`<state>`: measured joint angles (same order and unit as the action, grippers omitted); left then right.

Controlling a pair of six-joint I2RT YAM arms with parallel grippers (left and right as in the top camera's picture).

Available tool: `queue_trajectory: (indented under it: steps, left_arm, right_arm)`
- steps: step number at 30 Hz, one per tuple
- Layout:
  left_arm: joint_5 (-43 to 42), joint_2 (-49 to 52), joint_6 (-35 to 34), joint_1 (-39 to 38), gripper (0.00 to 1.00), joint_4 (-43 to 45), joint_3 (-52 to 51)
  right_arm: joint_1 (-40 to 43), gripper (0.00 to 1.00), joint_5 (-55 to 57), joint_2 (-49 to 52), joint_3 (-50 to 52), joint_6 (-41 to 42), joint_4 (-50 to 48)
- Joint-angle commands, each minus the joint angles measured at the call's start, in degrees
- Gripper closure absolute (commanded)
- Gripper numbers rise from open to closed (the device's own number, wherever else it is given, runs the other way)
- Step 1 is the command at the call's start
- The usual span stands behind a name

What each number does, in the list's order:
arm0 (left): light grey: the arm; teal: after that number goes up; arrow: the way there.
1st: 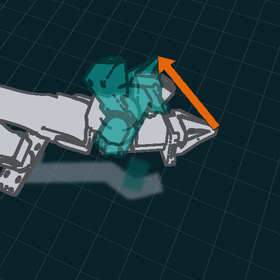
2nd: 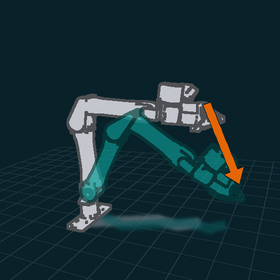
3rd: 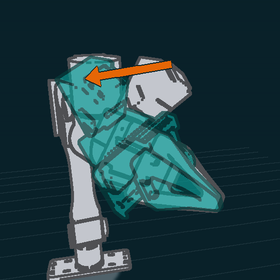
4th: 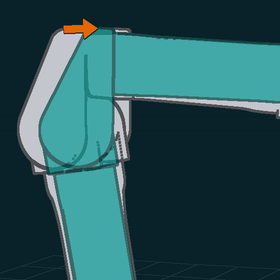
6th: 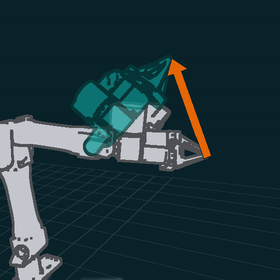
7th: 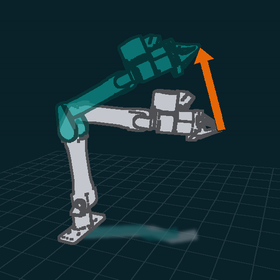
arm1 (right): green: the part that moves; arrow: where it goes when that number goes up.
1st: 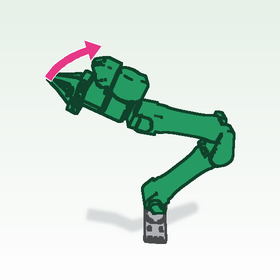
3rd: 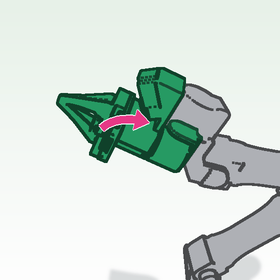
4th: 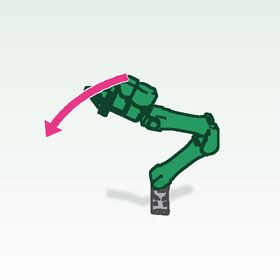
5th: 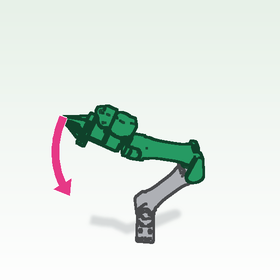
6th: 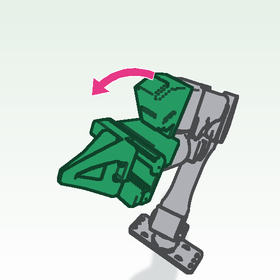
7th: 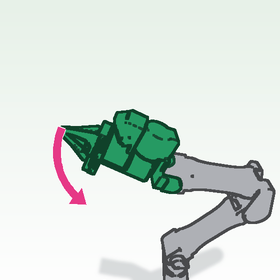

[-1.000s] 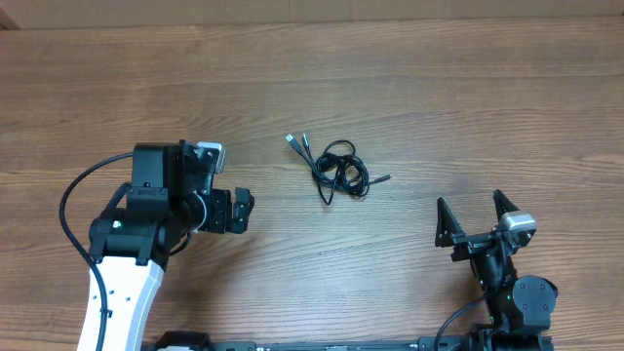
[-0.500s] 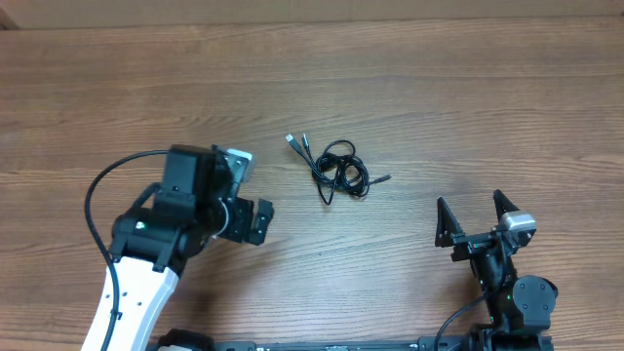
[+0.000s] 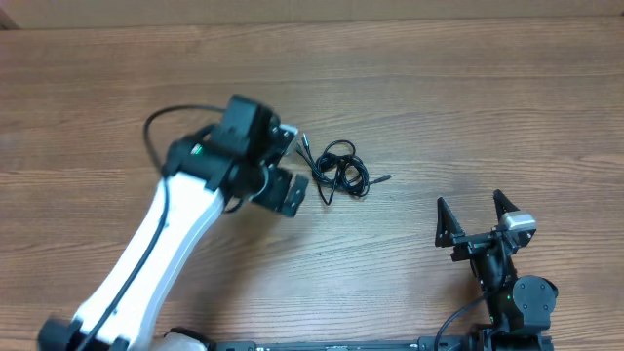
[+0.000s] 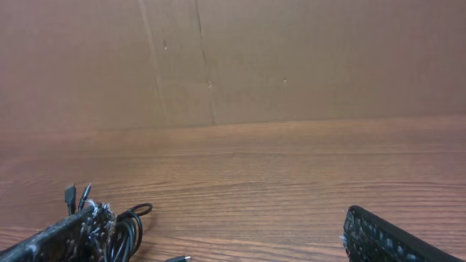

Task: Untangle cables
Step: 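Move the left gripper forward over the tangled black cable bundle, then lower the left gripper and close it on the black cable bundle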

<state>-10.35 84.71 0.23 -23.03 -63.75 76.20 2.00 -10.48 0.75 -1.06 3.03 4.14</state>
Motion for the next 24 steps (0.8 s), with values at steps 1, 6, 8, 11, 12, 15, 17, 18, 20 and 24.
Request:
queue_trajectory:
  steps: [1, 6, 8, 11, 12, 15, 17, 18, 20, 24]
  left_arm:
    - [1.2, 8.4, 1.1, -1.5, 0.00, -1.7, 8.1]
    - [0.8, 16.8, 0.6, -1.6, 0.00, -2.6, 15.3]
    - [-0.3, 19.0, -0.8, -1.6, 0.00, -2.4, 16.7]
    - [-0.4, 21.7, -3.6, -1.6, 0.00, -1.0, 17.3]
    - [-0.5, 22.6, -4.6, -1.6, 0.00, -0.3, 17.3]
    - [-0.7, 24.9, -7.1, -1.6, 0.01, 1.7, 17.3]
    - [-1.5, 26.4, -9.1, -1.6, 0.00, 3.2, 17.3]
    - [-2.0, 27.3, -10.4, -1.6, 0.00, 3.6, 17.3]
    - [-1.9, 29.5, -10.8, -1.6, 0.00, 3.4, 17.3]
    - [-1.9, 32.7, -14.5, -1.6, 0.00, 2.5, 17.3]
  right_arm:
    - [0.3, 0.00, 0.3, -0.6, 0.6, 0.2, -0.2]
    - [0.3, 0.00, 0.3, -0.6, 0.6, 0.2, -0.2]
    - [0.3, 0.00, 0.3, -0.6, 0.6, 0.2, -0.2]
    - [0.3, 0.00, 0.3, -0.6, 0.6, 0.2, -0.2]
    - [0.3, 0.00, 0.3, -0.6, 0.6, 0.2, -0.2]
    - [0.3, 0.00, 0.3, -0.6, 0.6, 0.2, -0.2]
    - [0.3, 0.00, 0.3, -0.6, 0.6, 0.2, -0.2]
    - [0.3, 0.00, 0.3, -0.6, 0.6, 0.2, -0.2]
    - [0.3, 0.00, 0.3, -0.6, 0.6, 0.2, -0.2]
    - [0.3, 0.00, 0.3, -0.6, 0.6, 0.2, -0.2]
